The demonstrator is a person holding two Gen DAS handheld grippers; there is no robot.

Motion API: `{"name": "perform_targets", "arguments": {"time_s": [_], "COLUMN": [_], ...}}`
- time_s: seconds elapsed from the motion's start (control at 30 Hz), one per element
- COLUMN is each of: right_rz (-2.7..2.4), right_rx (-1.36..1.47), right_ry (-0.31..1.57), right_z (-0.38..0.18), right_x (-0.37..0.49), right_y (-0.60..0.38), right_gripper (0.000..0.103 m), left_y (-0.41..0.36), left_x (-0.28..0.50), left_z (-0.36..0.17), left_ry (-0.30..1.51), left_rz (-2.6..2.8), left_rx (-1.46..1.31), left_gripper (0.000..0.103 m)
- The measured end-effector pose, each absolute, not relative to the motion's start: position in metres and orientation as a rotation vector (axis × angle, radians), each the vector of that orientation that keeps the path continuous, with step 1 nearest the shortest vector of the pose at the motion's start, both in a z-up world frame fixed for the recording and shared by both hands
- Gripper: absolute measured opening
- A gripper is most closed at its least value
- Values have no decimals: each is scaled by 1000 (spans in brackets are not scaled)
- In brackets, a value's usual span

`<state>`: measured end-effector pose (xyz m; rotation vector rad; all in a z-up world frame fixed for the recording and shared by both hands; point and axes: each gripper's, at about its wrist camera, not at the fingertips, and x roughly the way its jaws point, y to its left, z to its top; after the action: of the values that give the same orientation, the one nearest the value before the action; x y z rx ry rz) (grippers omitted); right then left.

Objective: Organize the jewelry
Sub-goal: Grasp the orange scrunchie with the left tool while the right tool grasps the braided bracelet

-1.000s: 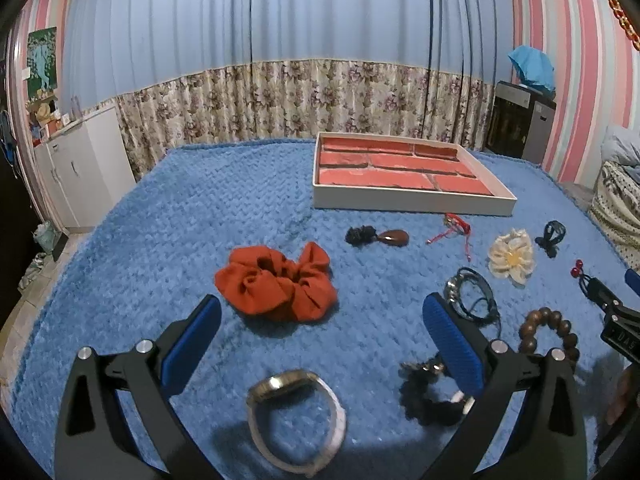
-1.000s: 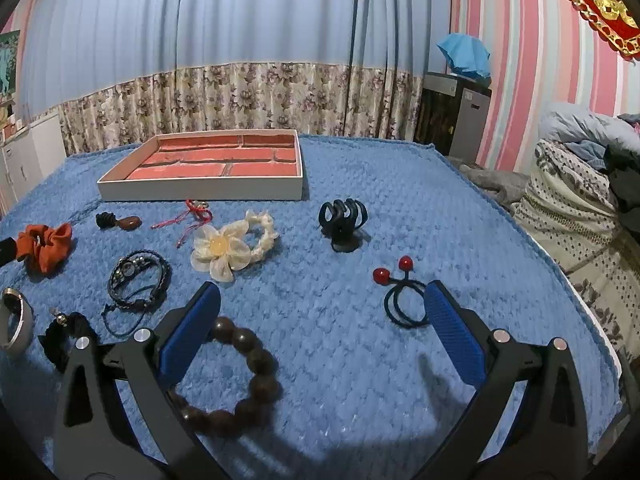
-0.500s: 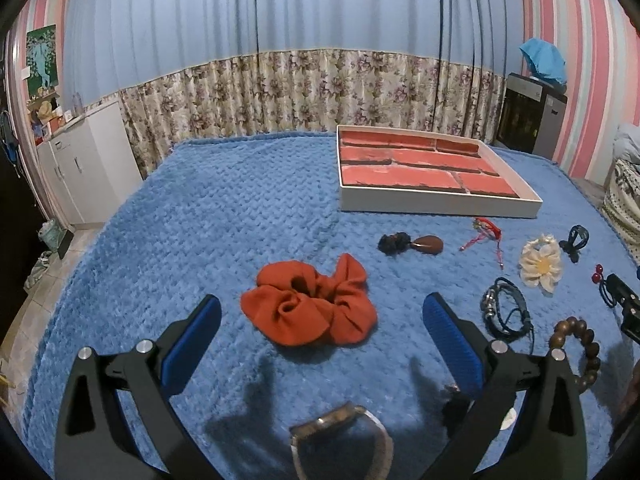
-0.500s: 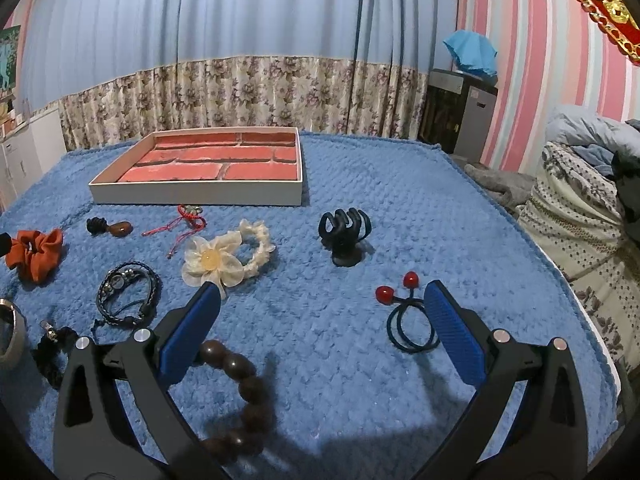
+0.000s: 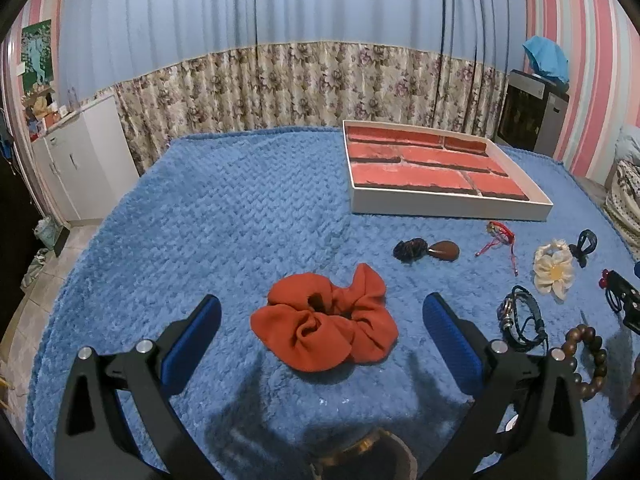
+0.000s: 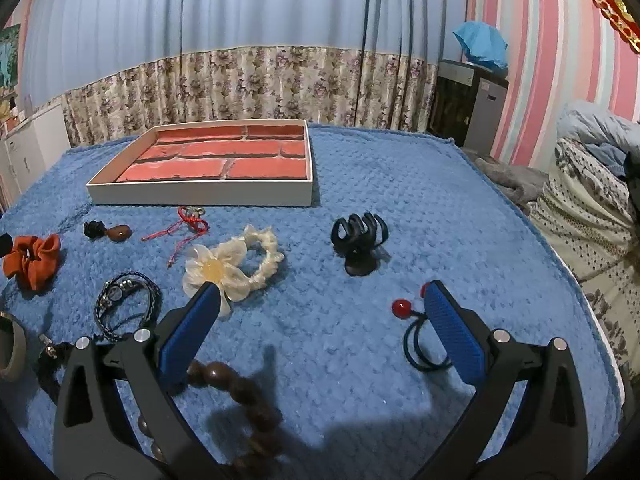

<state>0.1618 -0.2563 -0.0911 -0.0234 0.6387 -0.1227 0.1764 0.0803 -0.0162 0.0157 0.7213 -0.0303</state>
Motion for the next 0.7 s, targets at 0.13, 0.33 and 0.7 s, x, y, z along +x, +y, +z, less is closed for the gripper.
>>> {"name": "perform_targets", "arguments": {"time_s": [0.13,0.33,0.7], "right_rz": [-113,-112,-115], "right_rx": [-17,-25,-37], "right_ry": [663,674,698], "right_z": [-94,-95,-100], "right_x": [175,186,197], "right_y": [-255,-252,-245], "right_gripper": [99,99,99], "left_y": [81,86,89], "left_x": [183,191,199], "left_z": [-19,-24,-31], "left_ry": [734,757,776], "left_rz": [-37,-45,-58], "left_rx": [18,15,32], "left_gripper": [98,98,98]}}
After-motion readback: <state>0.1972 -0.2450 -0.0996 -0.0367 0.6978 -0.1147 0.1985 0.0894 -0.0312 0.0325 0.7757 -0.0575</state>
